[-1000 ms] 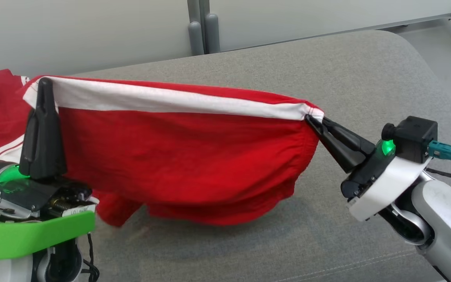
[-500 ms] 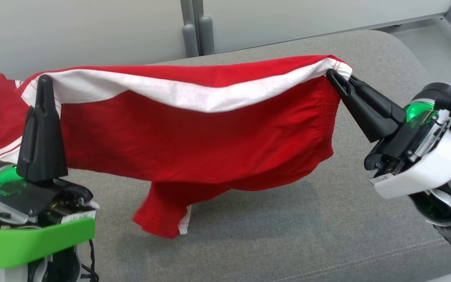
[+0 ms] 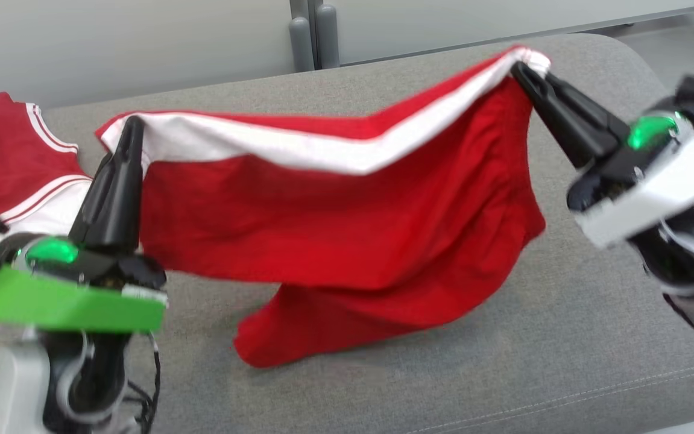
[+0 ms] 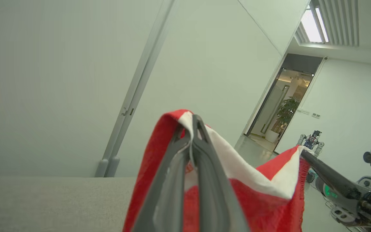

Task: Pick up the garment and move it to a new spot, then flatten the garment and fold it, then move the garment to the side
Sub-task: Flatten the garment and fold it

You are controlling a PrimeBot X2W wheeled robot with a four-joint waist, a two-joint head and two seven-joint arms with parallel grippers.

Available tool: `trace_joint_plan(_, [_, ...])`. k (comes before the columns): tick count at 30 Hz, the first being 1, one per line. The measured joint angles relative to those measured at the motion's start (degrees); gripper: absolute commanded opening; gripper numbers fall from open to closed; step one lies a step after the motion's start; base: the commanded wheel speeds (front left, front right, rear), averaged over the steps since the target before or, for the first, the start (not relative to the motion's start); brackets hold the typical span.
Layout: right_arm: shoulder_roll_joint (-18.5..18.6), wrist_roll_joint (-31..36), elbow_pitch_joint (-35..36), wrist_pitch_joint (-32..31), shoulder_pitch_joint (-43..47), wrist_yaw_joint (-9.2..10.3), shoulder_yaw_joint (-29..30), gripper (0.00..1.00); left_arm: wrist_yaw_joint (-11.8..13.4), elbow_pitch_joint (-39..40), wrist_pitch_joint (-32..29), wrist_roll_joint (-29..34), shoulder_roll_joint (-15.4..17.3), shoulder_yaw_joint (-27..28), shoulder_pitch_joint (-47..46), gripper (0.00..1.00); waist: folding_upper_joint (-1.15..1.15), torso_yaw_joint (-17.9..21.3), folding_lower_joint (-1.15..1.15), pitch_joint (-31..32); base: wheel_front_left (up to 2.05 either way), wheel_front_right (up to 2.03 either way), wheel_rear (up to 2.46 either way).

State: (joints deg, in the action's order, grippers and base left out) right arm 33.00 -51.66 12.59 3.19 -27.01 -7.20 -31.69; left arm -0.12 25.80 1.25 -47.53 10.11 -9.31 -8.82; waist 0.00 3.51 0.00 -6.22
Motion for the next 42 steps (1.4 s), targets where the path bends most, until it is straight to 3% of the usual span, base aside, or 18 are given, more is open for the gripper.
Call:
trace_joint_plan(5, [-5.9, 0.8, -12.7, -3.2, -13.3, 0.82, 1.0, 0.00, 2.2, -11.4, -3.6, -0.3, 1.0, 1.8, -11.9, 0.00, 0.00, -0.6, 0.00, -1.0, 0.00, 0.00, 0.00])
trace_joint_plan(8, [-10.4, 3.3, -14.5, 0.2, -22.5, 2.36, 4.9, 0.00, 2.7, -10.9, -1.6, -0.5, -0.8, 4.7, -23.2, 0.00, 0.00, -1.5, 0.00, -1.4, 0.00, 0.00, 0.00])
trace_joint_plan(12, [-11.4, 4.1, -18.3, 1.7, -25.9, 1.71, 3.5, 0.00, 1.9, -10.8, -1.2, -0.8, -1.9, 3.3, -28.6, 0.00, 0.00, -3.0, 0.00, -1.9, 0.00, 0.00, 0.00])
trace_joint_plan(16, [-11.9, 3.3, -24.6, -0.1, -18.9, 1.16, -1.8, 0.00, 1.2, -12.7, -2.6, -1.9, -2.5, -0.4, -21.2, 0.00, 0.00, -3.9, 0.00, -2.8, 0.00, 0.00, 0.00])
trace_joint_plan(21, [-11.3, 2.7, -31.3, -2.6, -9.5, 0.63, -9.1, 0.00, 1.1, -18.1, -3.3, -5.6, -6.9, -5.6, -4.6, 0.00, 0.00, -4.1, 0.00, -4.6, 0.00, 0.00, 0.00])
trace_joint_plan(25, [-11.1, 2.0, -35.2, -2.1, -3.3, 0.15, -11.1, 0.00, 0.3, -22.2, -2.1, -7.2, -7.5, -7.9, 3.5, 0.00, 0.00, -4.4, 0.00, -6.2, 0.00, 0.00, 0.00])
trace_joint_plan(33, [-11.6, 1.3, -36.3, 4.9, -1.7, 0.14, -11.7, 0.00, -3.8, -25.6, 1.4, -6.3, -6.5, -9.1, 4.9, 0.00, 0.00, -5.0, 0.00, -6.9, 0.00, 0.00, 0.00])
trace_joint_plan(42, [-9.3, 4.8, -33.5, 9.9, 1.5, 0.14, -18.7, 0.00, -5.5, -28.4, 4.5, -4.7, -3.6, -9.1, 9.2, 0.00, 0.00, -3.4, 0.00, -5.4, 0.00, 0.00, 0.00])
